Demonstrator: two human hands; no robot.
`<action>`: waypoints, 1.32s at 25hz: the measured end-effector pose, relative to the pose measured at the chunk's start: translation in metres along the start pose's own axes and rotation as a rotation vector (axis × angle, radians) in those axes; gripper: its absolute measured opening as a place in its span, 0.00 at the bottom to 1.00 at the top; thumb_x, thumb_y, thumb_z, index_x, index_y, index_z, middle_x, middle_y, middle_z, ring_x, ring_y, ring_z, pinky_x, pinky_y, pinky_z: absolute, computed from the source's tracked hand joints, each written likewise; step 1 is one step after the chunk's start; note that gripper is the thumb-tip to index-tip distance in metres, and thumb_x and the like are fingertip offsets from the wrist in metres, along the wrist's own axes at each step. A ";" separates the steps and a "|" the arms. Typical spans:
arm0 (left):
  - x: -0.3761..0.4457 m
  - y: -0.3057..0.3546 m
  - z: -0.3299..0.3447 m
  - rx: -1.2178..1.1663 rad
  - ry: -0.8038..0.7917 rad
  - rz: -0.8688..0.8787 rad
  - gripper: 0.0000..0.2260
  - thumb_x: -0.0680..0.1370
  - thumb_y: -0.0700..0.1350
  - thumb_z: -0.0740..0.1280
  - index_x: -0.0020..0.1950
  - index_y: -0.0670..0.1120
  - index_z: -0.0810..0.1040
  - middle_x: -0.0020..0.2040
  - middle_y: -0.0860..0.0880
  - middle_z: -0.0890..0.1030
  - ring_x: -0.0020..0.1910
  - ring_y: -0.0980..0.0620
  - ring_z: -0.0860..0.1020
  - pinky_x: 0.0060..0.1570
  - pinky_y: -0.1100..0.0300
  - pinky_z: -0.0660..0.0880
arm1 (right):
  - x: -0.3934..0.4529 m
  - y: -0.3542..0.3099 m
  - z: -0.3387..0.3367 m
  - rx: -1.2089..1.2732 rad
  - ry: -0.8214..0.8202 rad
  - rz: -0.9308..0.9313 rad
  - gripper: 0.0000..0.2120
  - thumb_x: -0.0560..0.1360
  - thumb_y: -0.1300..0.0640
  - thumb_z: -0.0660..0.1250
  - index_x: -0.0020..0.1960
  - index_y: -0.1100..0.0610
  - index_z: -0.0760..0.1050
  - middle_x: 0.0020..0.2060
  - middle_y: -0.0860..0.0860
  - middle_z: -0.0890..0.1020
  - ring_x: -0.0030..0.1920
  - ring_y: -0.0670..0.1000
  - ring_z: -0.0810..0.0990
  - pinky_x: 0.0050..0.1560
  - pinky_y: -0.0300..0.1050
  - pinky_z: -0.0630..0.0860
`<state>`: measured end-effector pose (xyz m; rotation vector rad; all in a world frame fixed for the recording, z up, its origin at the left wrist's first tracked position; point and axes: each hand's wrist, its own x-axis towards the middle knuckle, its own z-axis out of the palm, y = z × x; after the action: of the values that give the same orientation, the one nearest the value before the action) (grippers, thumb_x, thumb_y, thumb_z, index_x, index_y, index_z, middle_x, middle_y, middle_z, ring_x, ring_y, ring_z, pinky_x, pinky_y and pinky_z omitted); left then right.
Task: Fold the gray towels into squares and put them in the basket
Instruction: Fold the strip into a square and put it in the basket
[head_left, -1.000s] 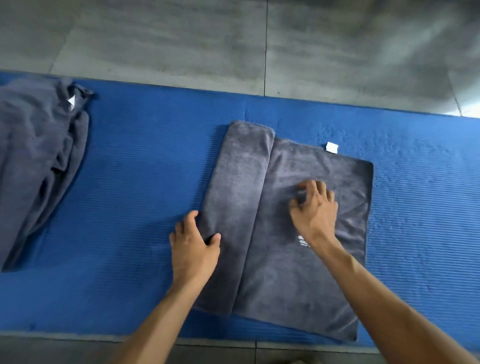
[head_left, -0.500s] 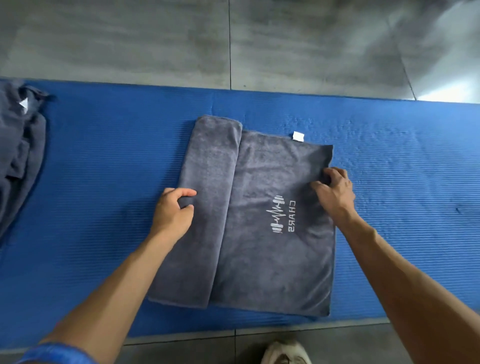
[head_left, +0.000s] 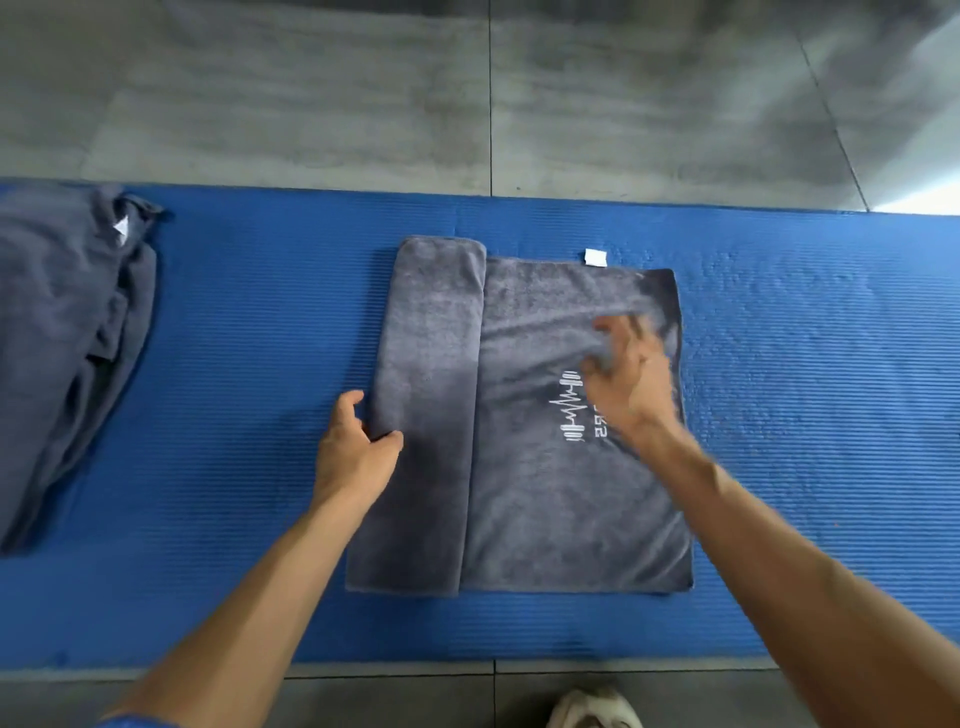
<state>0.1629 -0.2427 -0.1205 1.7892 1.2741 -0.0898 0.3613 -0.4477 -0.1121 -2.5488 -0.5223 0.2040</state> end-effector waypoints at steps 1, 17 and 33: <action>-0.001 -0.007 -0.001 0.034 -0.008 -0.011 0.24 0.74 0.47 0.71 0.69 0.51 0.68 0.59 0.47 0.78 0.52 0.48 0.77 0.51 0.53 0.74 | -0.023 -0.020 0.014 0.099 -0.078 -0.118 0.15 0.73 0.58 0.65 0.59 0.57 0.74 0.53 0.53 0.79 0.53 0.56 0.79 0.54 0.50 0.76; -0.062 0.023 0.008 -0.050 -0.273 0.270 0.16 0.71 0.40 0.73 0.51 0.58 0.74 0.43 0.56 0.82 0.44 0.57 0.81 0.39 0.66 0.74 | -0.077 -0.132 0.064 0.718 -0.436 0.589 0.20 0.67 0.40 0.70 0.49 0.55 0.77 0.44 0.49 0.81 0.49 0.52 0.81 0.56 0.51 0.78; -0.081 0.011 0.049 0.157 -0.372 0.161 0.15 0.76 0.50 0.66 0.62 0.57 0.69 0.53 0.56 0.76 0.49 0.56 0.76 0.48 0.60 0.73 | -0.118 -0.006 0.013 0.824 -0.167 0.772 0.08 0.75 0.55 0.69 0.53 0.51 0.75 0.50 0.48 0.82 0.51 0.48 0.81 0.52 0.47 0.79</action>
<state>0.1541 -0.3357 -0.1002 1.8926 0.8754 -0.4219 0.2479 -0.4846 -0.1154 -1.7901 0.4515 0.7336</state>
